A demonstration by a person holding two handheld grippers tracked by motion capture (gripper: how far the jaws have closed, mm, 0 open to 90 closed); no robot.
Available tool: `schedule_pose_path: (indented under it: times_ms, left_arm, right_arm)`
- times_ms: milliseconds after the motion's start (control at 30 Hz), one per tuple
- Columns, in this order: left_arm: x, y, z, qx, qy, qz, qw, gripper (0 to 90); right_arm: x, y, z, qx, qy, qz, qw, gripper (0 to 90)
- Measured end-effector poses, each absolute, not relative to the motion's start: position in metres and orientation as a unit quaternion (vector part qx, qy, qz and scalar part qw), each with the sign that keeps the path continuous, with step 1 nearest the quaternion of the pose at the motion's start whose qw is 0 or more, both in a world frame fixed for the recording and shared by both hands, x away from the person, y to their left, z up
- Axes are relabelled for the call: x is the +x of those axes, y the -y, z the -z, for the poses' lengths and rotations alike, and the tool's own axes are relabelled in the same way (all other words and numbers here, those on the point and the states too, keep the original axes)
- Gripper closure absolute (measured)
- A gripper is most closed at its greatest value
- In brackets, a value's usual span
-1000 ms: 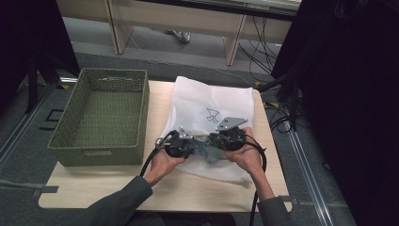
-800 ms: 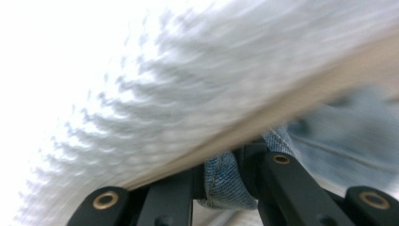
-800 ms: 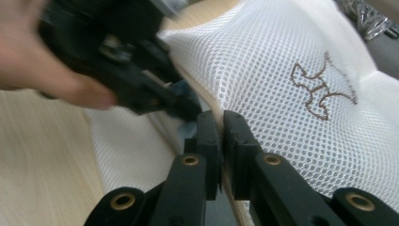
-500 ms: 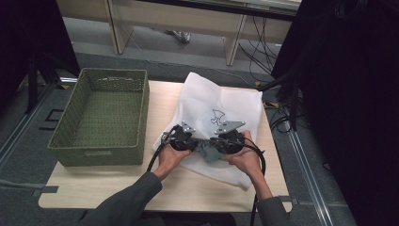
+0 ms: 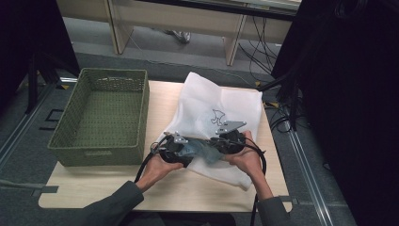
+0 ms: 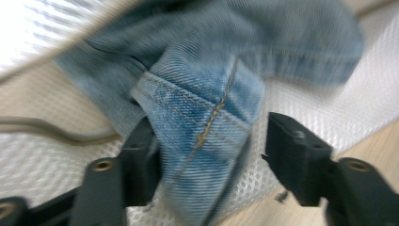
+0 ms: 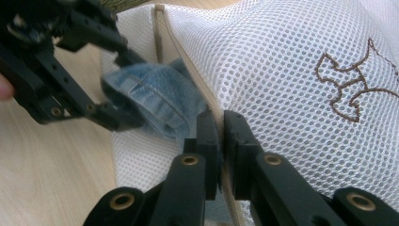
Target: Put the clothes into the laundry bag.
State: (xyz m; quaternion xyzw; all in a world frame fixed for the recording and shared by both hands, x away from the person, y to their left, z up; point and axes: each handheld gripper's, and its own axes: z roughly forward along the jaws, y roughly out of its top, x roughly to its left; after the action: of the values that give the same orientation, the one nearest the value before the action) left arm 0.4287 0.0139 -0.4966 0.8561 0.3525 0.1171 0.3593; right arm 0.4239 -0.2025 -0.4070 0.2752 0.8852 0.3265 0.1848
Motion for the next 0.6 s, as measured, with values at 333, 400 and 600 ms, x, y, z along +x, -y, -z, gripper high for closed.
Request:
schedule_pose_path:
  times_ms: [333,400,600]
  left_arm:
    - [0.455,0.022,0.480,0.801,-0.382,-0.145,0.438,79.3]
    - [0.460,0.031,0.478,0.795,-0.384,-0.143,0.448,79.2]
    - [0.460,0.037,0.501,0.807,-0.370,-0.148,0.436,77.3]
  right_arm:
    - [0.421,0.202,0.404,0.270,-0.886,-0.329,0.183,86.3]
    - [0.424,0.203,0.404,0.264,-0.888,-0.333,0.178,86.3]
    - [0.425,0.204,0.425,0.277,-0.896,-0.307,0.159,86.3]
